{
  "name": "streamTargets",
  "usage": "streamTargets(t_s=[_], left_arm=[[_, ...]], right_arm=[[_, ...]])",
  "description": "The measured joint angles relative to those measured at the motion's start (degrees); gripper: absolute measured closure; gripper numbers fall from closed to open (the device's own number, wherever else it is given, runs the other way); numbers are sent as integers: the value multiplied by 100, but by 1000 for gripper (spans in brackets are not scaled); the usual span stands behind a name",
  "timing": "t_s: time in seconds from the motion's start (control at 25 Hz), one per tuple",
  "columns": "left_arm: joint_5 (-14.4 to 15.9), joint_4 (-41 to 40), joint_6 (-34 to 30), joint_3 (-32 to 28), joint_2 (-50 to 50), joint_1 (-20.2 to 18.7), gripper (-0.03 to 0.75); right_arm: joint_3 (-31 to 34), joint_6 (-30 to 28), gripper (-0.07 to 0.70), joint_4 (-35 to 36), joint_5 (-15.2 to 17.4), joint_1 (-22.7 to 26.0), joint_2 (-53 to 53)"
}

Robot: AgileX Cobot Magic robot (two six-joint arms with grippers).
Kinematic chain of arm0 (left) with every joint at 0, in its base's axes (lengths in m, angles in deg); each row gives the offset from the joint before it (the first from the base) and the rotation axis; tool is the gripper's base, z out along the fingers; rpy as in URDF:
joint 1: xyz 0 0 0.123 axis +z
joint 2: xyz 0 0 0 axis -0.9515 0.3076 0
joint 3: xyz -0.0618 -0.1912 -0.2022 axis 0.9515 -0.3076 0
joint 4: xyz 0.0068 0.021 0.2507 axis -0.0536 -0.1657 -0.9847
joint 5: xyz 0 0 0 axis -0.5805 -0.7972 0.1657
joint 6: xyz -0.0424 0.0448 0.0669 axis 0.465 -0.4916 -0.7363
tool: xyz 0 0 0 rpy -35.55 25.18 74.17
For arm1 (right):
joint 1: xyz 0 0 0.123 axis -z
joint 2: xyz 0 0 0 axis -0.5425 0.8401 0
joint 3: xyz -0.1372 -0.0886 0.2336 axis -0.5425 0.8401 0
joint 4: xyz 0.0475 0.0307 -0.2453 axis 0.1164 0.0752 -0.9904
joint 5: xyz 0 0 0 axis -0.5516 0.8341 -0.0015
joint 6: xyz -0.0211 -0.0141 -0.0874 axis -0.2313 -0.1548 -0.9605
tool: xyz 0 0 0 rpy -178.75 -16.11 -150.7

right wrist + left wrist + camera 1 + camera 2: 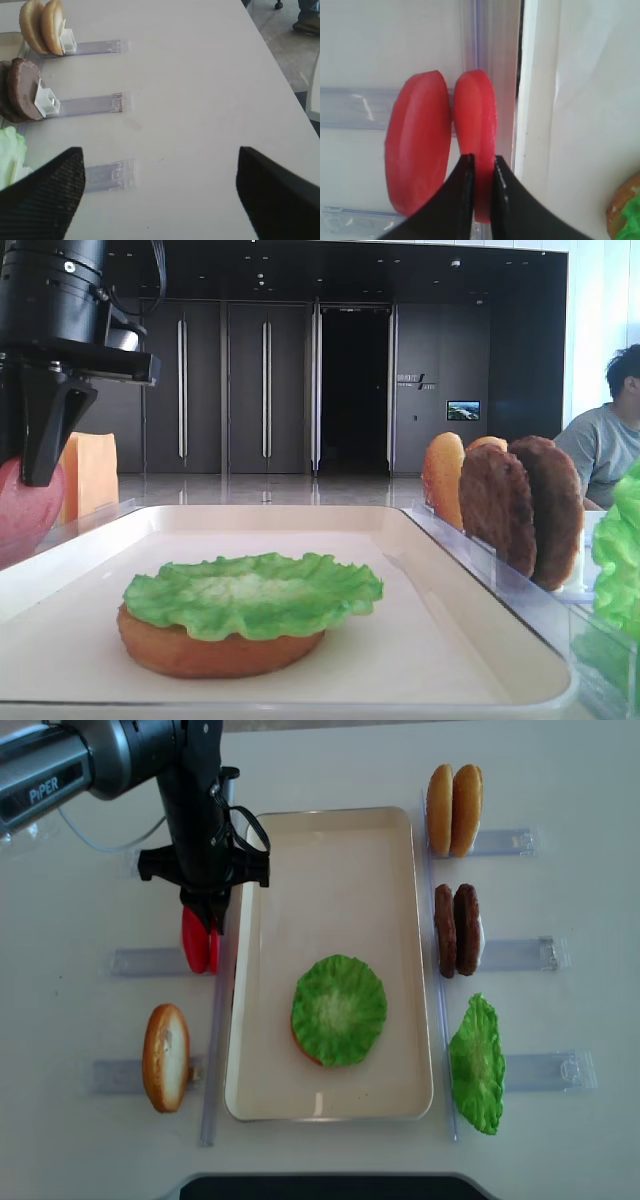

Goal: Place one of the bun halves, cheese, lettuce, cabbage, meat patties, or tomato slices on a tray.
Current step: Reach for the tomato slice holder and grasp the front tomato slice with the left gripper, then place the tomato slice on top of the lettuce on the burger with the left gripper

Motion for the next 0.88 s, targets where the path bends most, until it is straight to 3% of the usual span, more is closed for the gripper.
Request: streamTargets(t_s=[0.88], left_arm=[[54,87,-58,391,-1242,0,667]], right_arm=[[0,0,48,0,-4,0,0]])
